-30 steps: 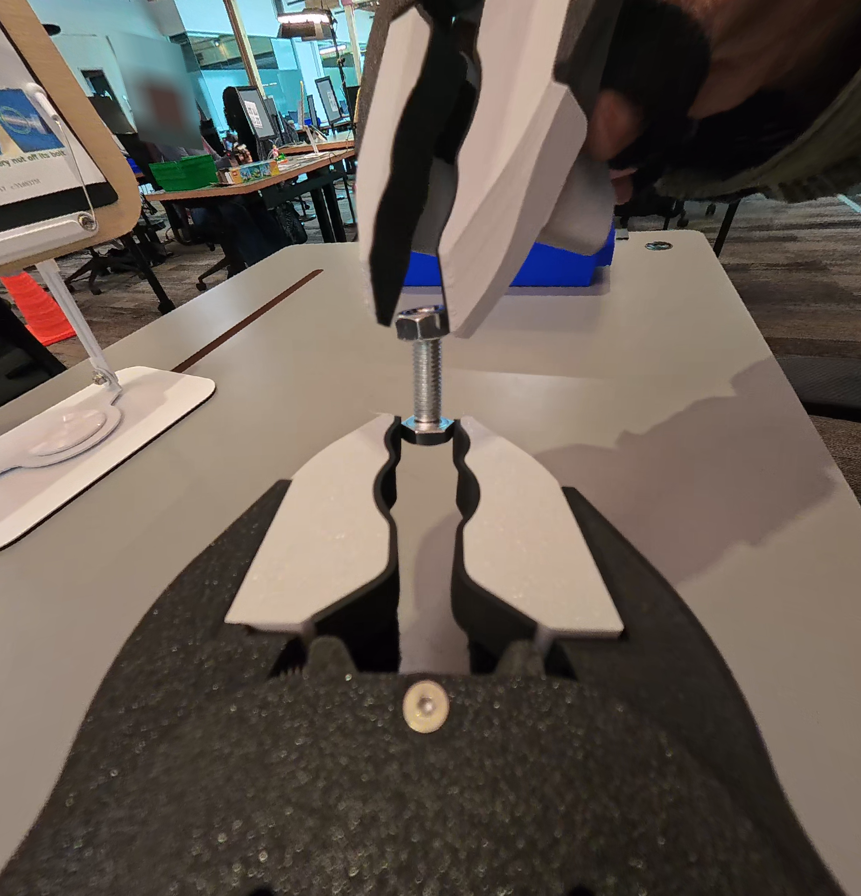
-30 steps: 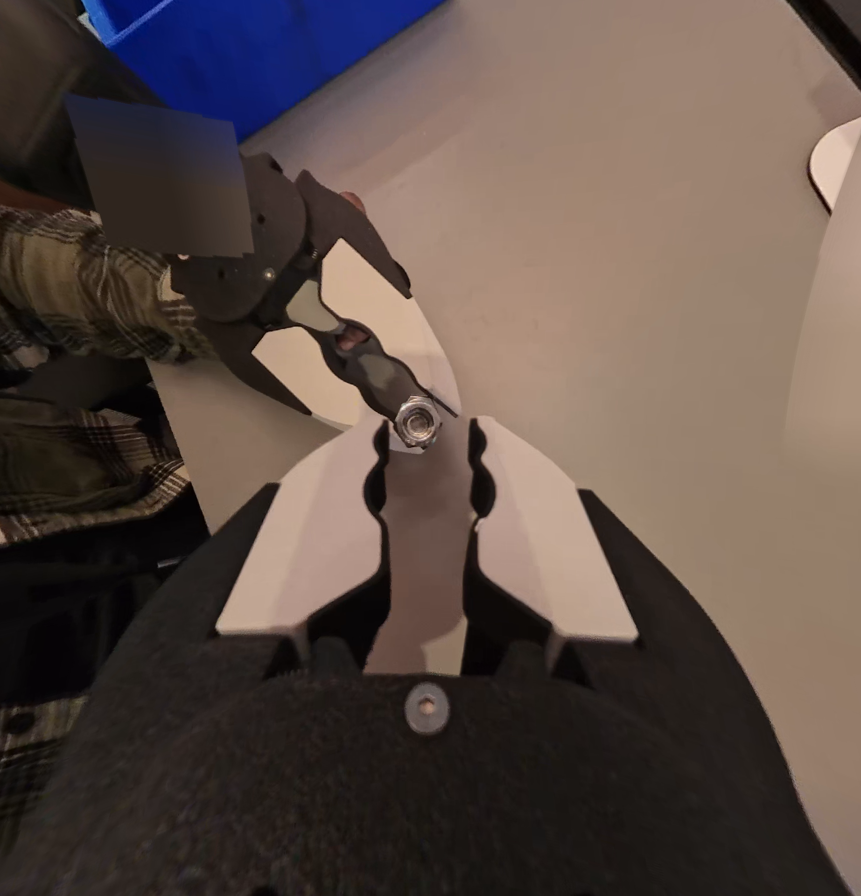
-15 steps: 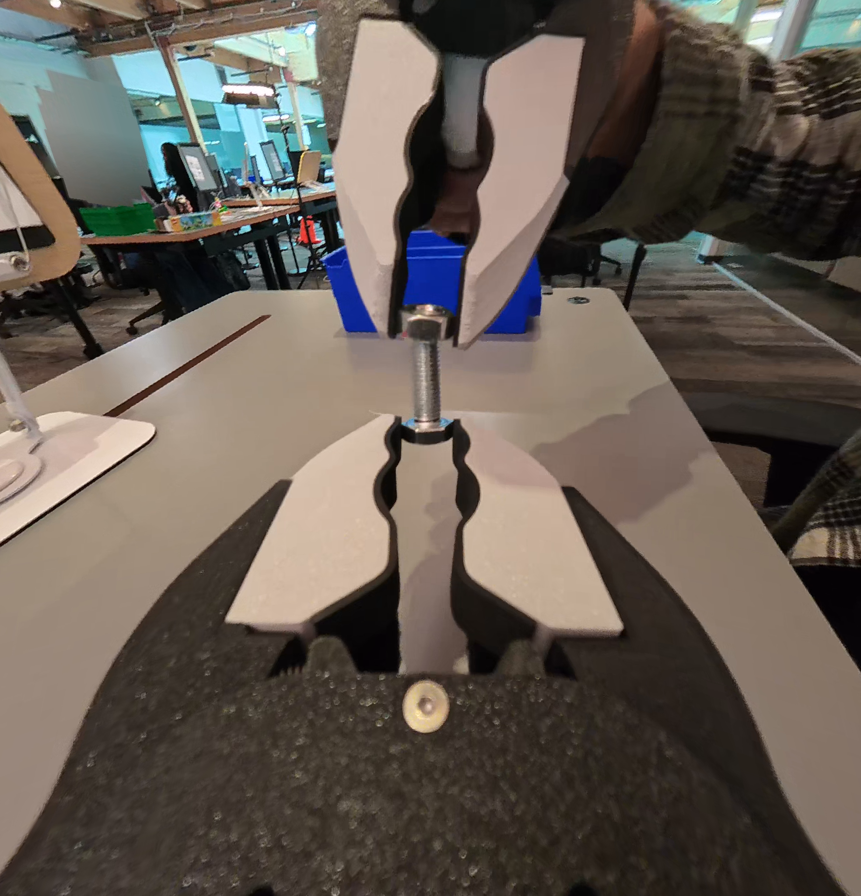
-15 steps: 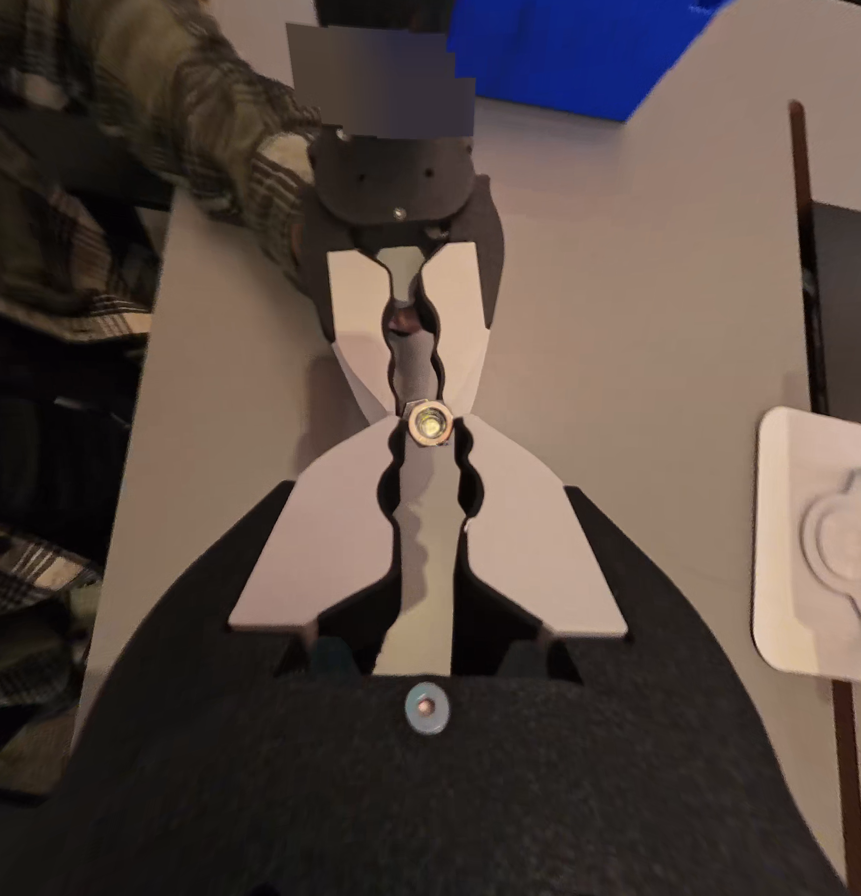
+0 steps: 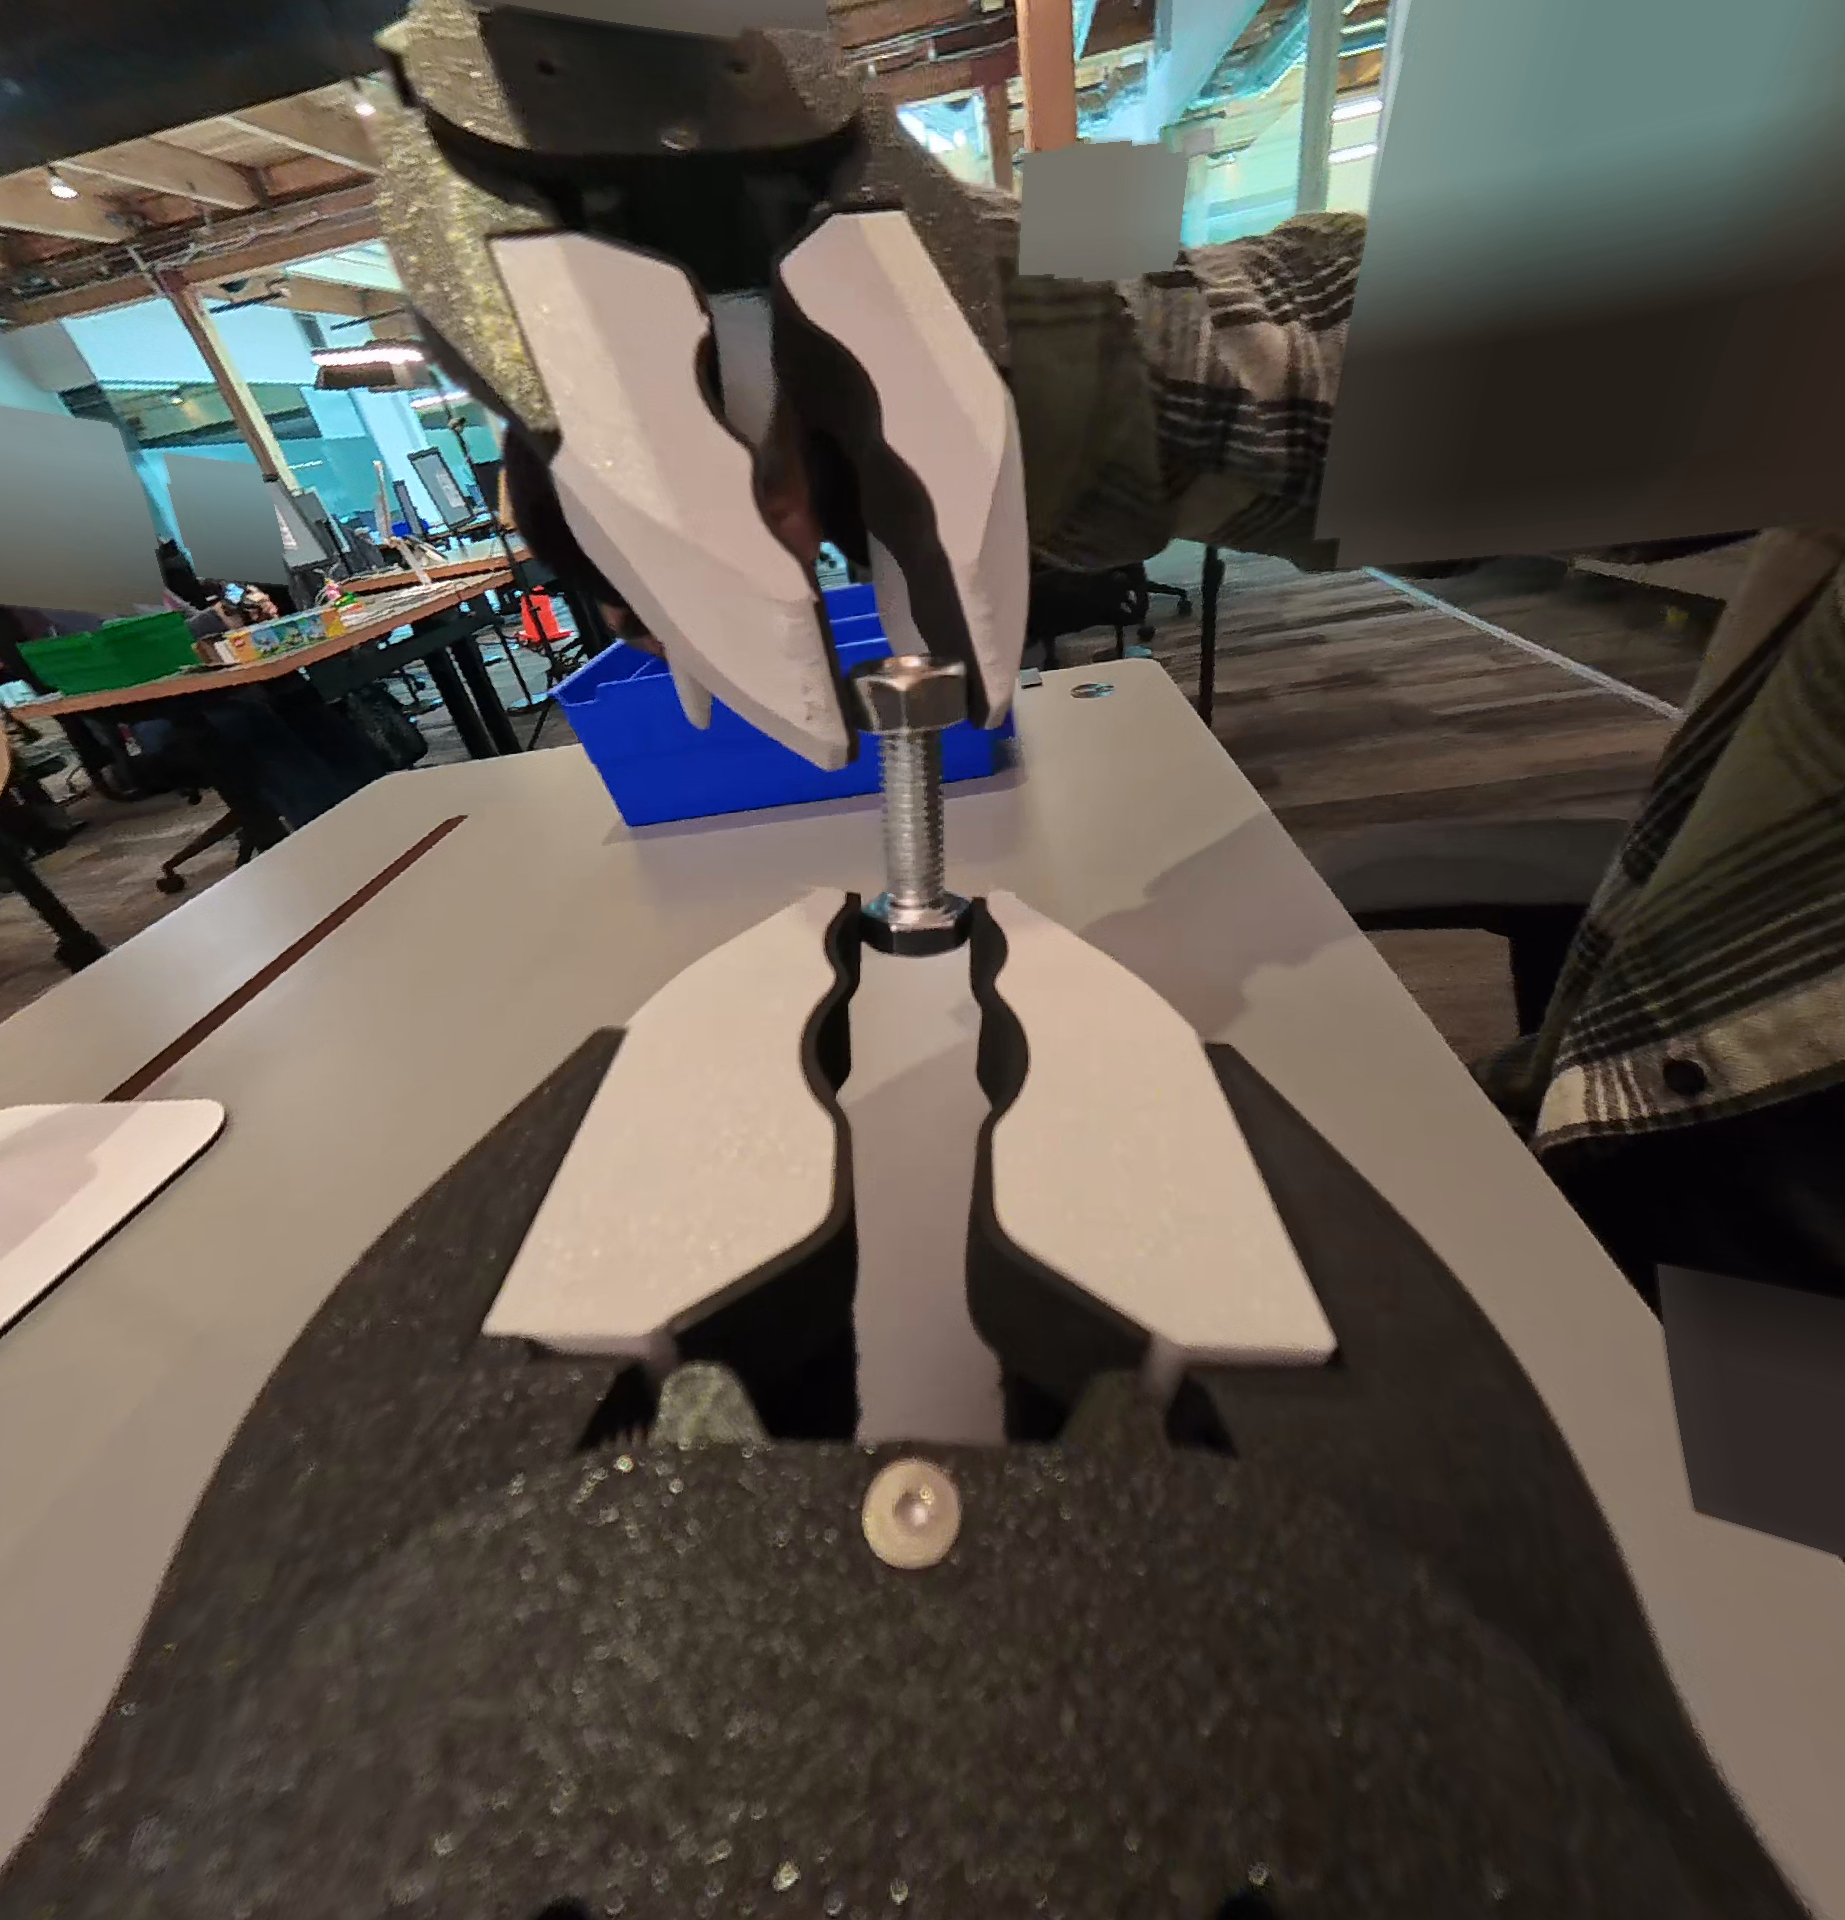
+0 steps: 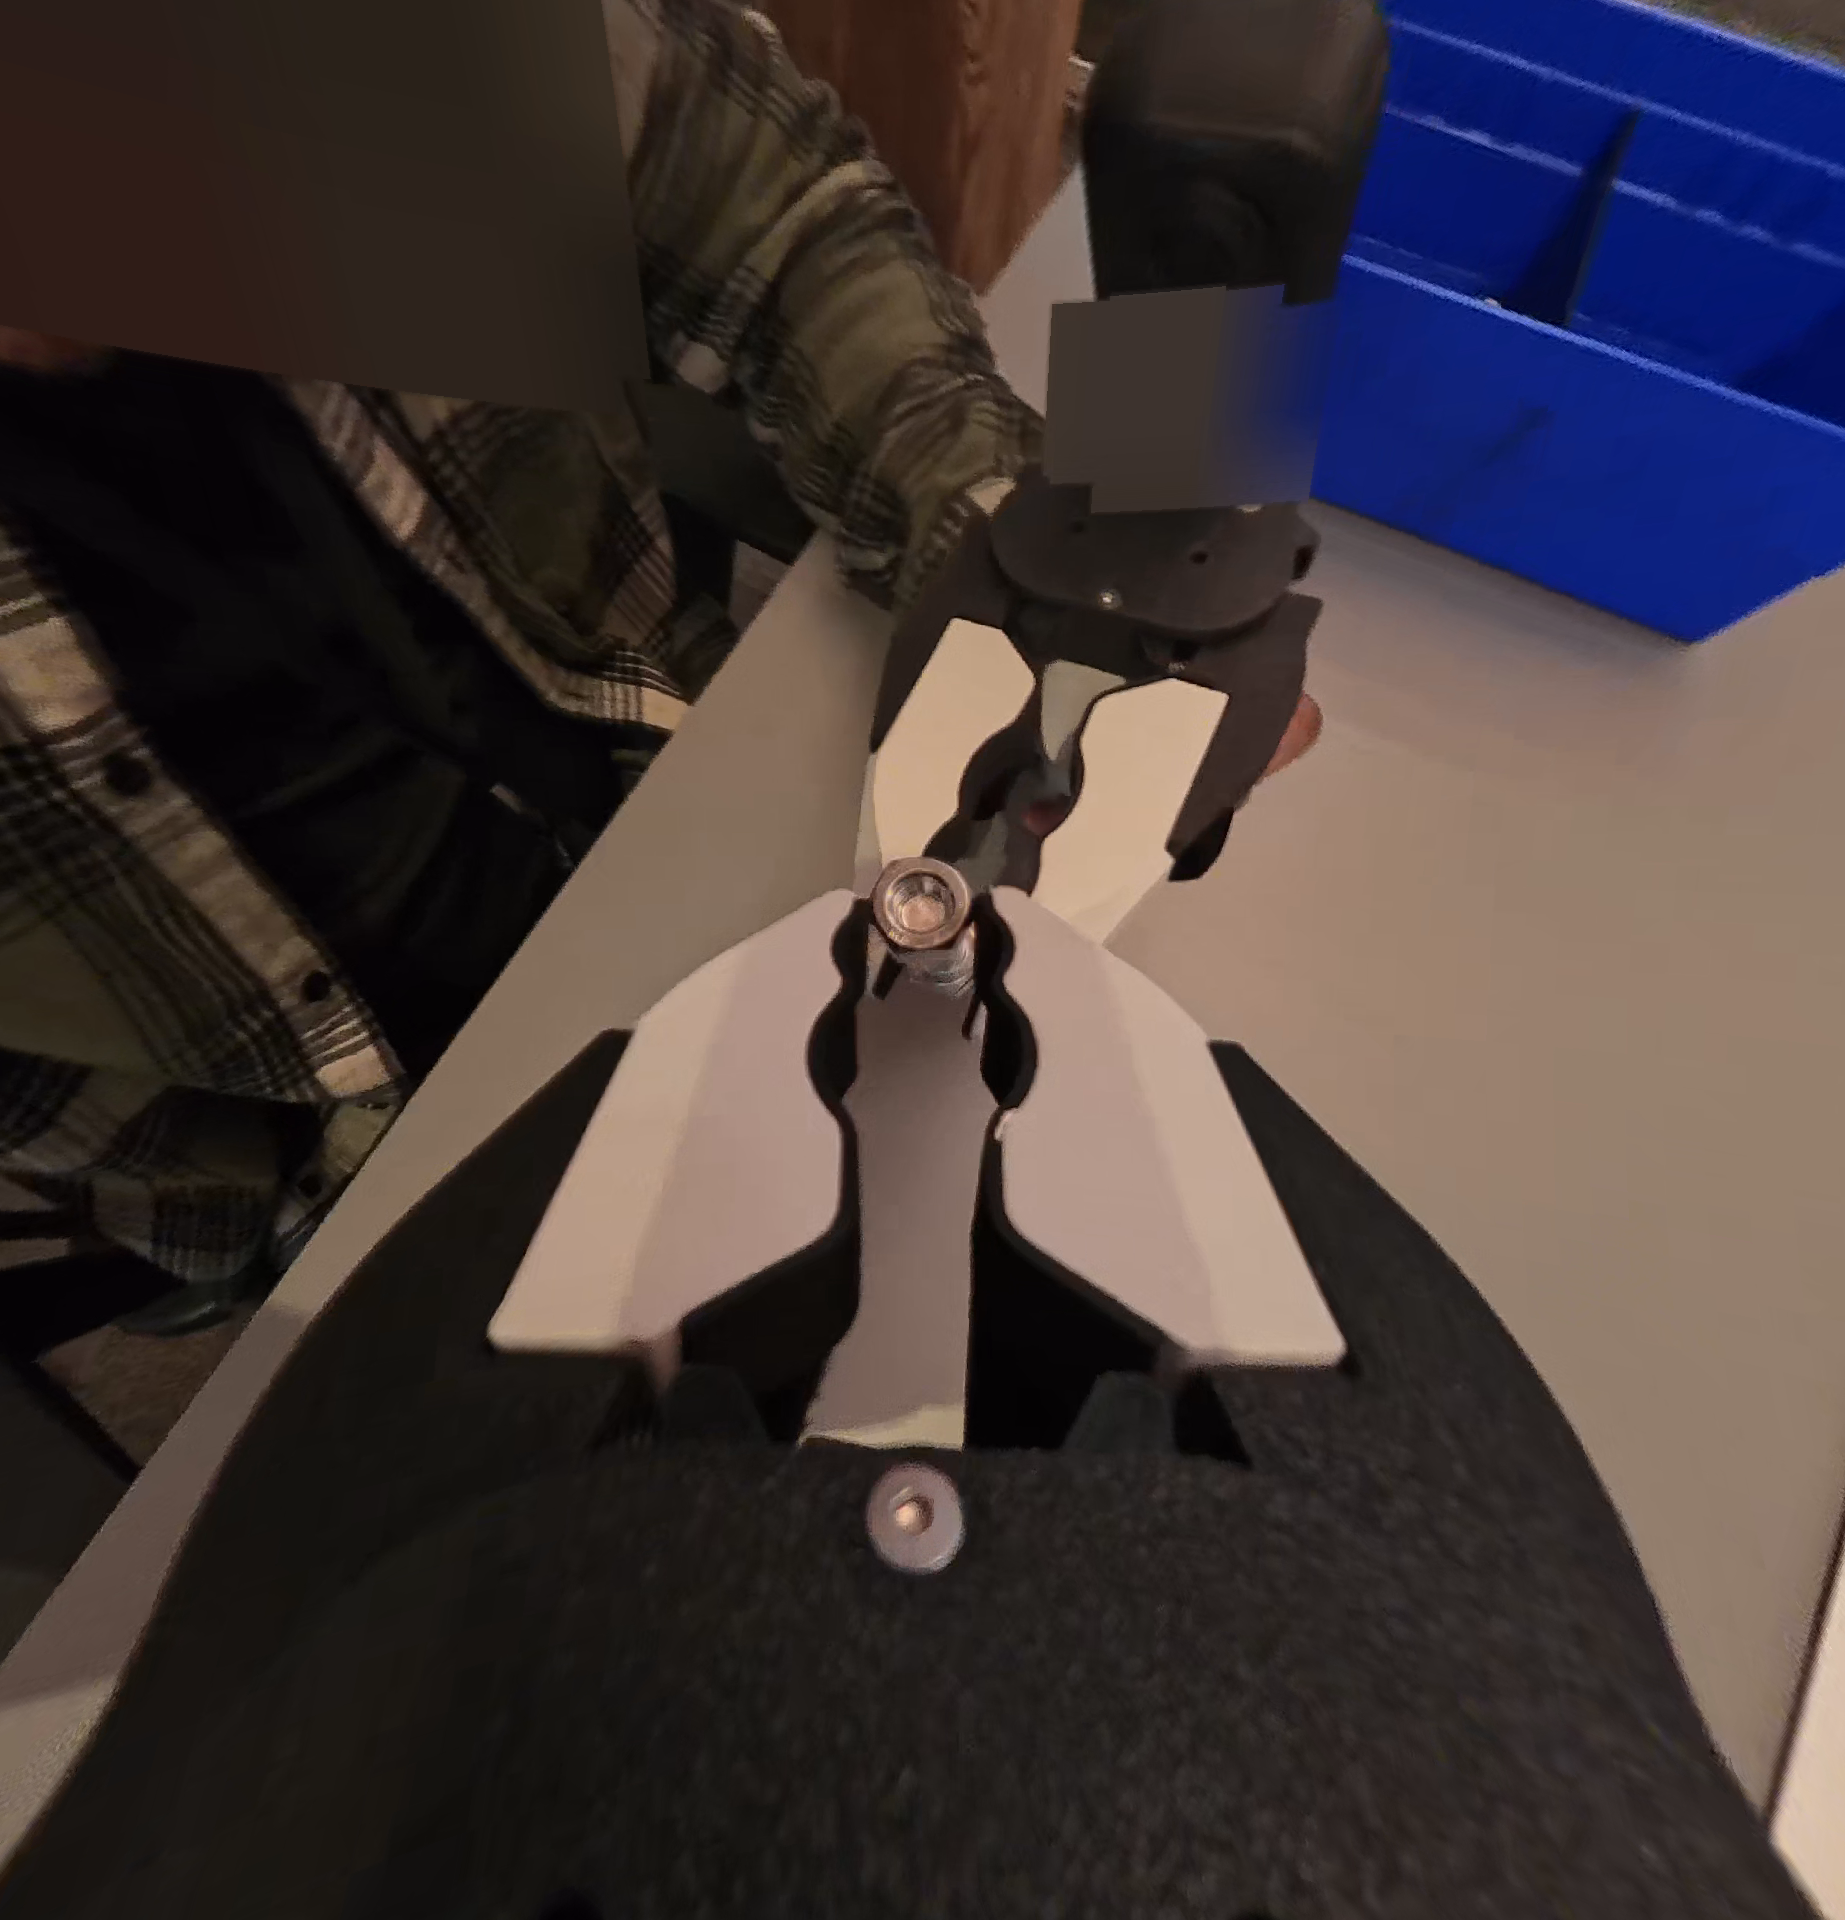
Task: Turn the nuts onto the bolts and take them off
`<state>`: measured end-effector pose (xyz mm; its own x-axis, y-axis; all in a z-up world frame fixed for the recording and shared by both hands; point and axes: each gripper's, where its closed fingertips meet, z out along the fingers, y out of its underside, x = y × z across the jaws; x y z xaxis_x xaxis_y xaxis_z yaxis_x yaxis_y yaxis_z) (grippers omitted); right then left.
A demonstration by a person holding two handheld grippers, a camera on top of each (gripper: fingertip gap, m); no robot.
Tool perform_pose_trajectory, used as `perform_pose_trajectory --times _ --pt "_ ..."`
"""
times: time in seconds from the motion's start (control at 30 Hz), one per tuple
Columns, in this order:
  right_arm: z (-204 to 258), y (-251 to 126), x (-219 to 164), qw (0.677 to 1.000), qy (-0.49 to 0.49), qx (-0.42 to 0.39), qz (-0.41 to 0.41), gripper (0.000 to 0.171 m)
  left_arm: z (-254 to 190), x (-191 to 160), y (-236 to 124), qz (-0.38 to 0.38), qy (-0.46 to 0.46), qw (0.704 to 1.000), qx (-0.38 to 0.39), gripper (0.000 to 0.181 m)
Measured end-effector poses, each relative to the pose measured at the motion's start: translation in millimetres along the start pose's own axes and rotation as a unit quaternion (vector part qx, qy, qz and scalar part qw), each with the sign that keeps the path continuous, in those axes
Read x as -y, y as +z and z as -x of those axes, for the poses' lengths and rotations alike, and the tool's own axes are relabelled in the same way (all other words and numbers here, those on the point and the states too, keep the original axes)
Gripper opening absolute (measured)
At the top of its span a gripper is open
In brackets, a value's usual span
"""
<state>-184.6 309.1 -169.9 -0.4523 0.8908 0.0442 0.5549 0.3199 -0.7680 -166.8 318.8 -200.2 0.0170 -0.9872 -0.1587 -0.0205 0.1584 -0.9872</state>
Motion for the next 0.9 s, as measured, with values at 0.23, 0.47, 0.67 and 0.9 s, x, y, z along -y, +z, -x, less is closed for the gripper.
perform_pose_trajectory --times 0.23,0.47,0.67,0.9 --pt "5 5 -4 0.998 -0.015 0.053 -0.004 0.019 -5 -6 6 0.021 0.006 1.0 -0.005 0.02" --pt "3 4 -14 0.999 -0.003 0.046 -0.021 0.019 -1 -15 8 0.044 0.0 0.999 0.007 0.02" --pt "2 4 -21 0.999 0.012 0.04 -0.02 0.019 1 -21 10 0.057 -0.011 0.998 0.008 0.02" --pt "0 3 -27 0.998 0.034 0.039 -0.023 0.019 2 -27 12 0.077 -0.026 0.997 0.013 0.02"
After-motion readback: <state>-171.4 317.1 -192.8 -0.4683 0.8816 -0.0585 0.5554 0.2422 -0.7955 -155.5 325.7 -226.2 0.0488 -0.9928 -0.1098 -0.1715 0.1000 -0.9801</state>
